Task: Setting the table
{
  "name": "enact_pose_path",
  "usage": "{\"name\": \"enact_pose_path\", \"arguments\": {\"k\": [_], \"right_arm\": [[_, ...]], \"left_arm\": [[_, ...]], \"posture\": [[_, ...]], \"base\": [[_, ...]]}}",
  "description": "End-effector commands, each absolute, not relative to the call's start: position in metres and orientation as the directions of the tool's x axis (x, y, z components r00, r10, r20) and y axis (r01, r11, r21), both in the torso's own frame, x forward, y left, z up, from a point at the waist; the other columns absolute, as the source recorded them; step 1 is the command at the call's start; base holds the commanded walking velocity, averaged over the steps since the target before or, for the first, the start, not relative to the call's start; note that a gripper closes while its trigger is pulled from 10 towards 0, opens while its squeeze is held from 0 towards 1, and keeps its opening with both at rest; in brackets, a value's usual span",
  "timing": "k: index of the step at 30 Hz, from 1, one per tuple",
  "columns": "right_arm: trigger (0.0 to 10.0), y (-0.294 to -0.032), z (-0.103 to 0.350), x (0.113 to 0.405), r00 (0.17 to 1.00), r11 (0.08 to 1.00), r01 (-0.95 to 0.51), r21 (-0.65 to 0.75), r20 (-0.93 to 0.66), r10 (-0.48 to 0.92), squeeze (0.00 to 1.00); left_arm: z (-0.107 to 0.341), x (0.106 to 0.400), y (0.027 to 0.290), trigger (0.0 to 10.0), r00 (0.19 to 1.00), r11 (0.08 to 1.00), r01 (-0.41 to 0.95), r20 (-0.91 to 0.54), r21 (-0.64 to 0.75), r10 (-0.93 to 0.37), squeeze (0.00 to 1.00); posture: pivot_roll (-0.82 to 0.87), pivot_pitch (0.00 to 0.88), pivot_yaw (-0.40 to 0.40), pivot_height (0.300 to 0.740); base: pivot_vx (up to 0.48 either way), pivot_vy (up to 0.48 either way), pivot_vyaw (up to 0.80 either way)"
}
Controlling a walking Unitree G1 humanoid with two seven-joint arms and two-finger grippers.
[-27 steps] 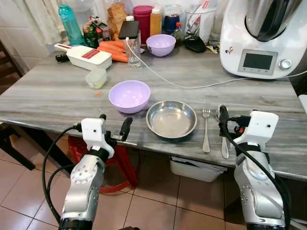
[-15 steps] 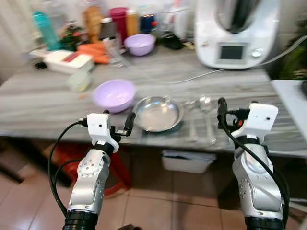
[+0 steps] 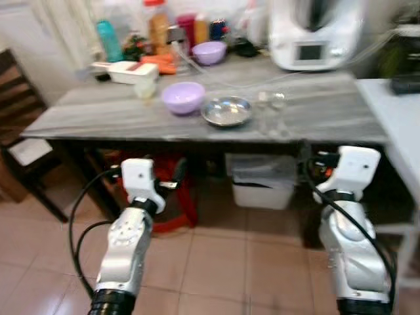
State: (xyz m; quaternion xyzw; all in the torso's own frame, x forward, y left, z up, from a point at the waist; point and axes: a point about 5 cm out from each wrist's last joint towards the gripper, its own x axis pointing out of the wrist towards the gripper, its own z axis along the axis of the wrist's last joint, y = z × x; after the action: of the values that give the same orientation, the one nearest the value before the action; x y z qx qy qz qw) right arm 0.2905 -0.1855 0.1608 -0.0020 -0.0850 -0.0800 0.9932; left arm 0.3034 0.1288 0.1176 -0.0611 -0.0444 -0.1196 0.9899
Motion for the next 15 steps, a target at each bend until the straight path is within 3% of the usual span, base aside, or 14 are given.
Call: {"name": "enact_pose_path", "arguments": {"k": [1,7,15], "right_arm": [[10.0,-0.1758,0.1628,0.2924,0.975,0.991,0.134,0.018,0.174,-0.135,0.0],[10.0,-0.1756,0.1634,0.2927,0.976,0.991,0.13,0.013,0.175,-0.13,0.0],[10.0,-0.1722,0.165,0.2952,0.977,0.993,0.117,0.014,0.178,-0.117,0.0]], "left_arm": [[0.1159,0.3025,0.1383,10.0,0.974,0.972,0.216,0.097,-0.094,-0.206,0.0],[0.1152,0.3012,0.1389,10.0,0.964,0.966,0.252,0.106,-0.06,-0.245,0.0],[0.1153,0.3017,0.1377,10.0,0.961,0.963,0.262,0.112,-0.066,-0.254,0.0]], "posture": [[-0.1,0.037,0.096,0.74],[-0.1,0.044,0.093,0.74],[-0.1,0.038,0.088,0.74]], "base": [[0.0,0.0,0.0],[0.0,0.0,0.0],[0.0,-0.396,0.0]]}}
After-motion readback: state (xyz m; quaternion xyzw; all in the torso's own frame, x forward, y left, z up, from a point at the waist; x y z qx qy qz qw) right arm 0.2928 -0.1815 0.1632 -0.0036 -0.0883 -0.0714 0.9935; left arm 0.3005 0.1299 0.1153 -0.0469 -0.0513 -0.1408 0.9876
